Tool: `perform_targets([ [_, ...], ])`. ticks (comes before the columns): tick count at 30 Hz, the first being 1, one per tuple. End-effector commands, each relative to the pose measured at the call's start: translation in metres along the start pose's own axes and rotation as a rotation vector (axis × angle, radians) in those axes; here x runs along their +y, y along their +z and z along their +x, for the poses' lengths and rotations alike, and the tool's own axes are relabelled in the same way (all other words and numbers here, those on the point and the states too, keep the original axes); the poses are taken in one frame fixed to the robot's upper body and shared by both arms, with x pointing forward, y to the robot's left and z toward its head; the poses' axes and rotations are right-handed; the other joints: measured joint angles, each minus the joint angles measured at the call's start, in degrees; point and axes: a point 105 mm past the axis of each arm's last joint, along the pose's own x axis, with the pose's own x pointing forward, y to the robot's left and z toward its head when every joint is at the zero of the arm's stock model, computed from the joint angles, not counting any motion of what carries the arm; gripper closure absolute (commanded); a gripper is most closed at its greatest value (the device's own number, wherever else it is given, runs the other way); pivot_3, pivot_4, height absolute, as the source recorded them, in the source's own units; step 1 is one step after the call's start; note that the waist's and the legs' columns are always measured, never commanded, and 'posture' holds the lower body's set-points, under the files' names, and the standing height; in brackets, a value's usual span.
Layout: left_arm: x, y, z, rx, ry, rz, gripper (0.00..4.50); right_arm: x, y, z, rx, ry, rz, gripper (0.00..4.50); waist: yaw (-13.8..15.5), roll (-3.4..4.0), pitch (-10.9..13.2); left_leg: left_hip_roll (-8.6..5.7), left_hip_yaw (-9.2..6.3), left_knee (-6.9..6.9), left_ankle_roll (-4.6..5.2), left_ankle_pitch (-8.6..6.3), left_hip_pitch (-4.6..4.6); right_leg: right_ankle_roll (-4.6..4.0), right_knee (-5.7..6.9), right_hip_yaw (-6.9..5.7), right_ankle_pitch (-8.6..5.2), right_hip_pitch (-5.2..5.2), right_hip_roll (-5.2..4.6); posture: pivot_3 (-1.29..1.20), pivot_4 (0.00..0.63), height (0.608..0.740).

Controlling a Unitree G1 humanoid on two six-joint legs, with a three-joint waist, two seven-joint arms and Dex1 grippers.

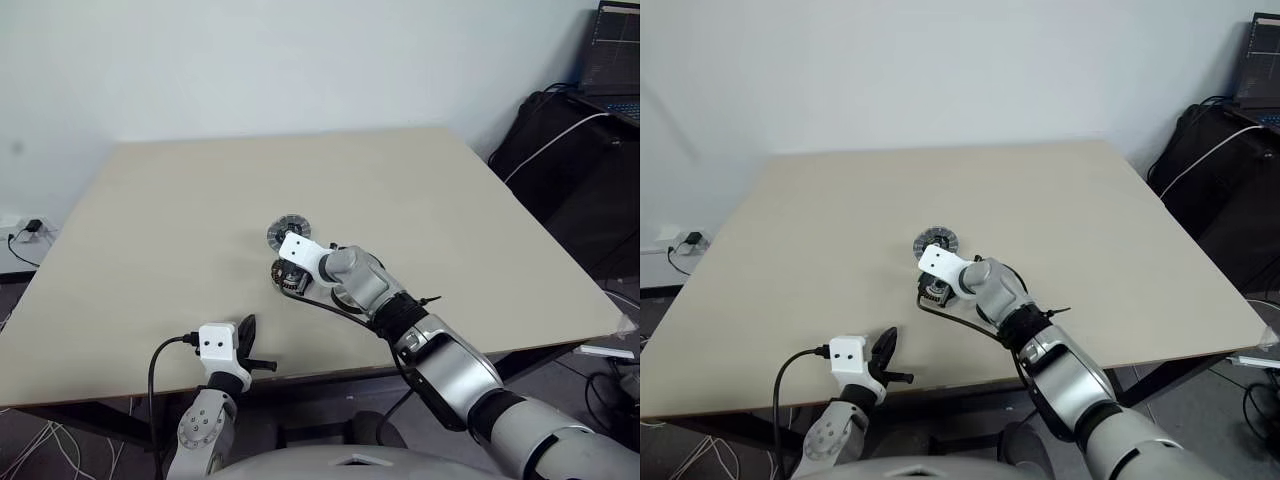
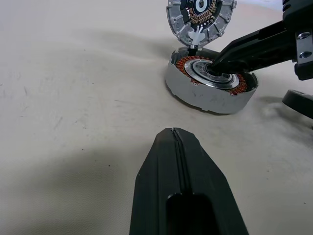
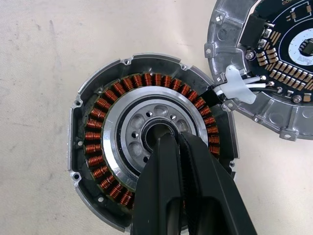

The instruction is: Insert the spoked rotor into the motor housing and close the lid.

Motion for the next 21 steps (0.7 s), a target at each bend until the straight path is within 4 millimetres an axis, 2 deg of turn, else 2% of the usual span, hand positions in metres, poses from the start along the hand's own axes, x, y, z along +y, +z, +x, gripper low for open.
perform_targets([
  [1, -0.006, 0.009, 0.002, -0.042, -0.017, -0.005, 4.50, -0.004, 0.009, -0.001, -0.022, 0.007, 0.030, 4.50, -0.01, 0.00, 0.00, 0.00, 0.00, 0.00, 0.00, 0.00, 0.00, 0.00, 0.00, 0.00, 0.00, 0.00, 0.00, 0.00, 0.000, 0.740],
  [9, -0.006, 0.008, 0.002, -0.041, -0.017, -0.009, 4.50, -0.015, 0.016, -0.001, -0.056, -0.057, 0.120, 4.50, -0.14, 0.01, 0.01, 0.02, -0.01, 0.01, -0.14, -0.08, 0.01, 0.00, 0.04, 0.01, 0.01, -0.02, 0.01, 0.00, 0.000, 0.740],
  [15, -0.006, 0.008, 0.003, -0.039, -0.022, -0.012, 4.50, -0.015, 0.020, -0.003, -0.076, -0.028, 0.189, 4.50, -0.08, 0.02, 0.02, 0.00, -0.01, 0.03, -0.15, -0.07, -0.01, 0.01, 0.04, 0.01, 0.01, -0.02, 0.00, 0.00, 0.000, 0.740],
  [21, -0.006, 0.008, 0.003, -0.039, -0.025, -0.011, 4.50, -0.019, 0.024, -0.007, -0.113, -0.079, 0.010, 4.50, -0.06, 0.06, 0.05, -0.01, -0.01, 0.02, -0.14, -0.06, -0.06, 0.01, 0.02, 0.00, 0.01, -0.05, 0.00, 0.00, 0.000, 0.740],
])
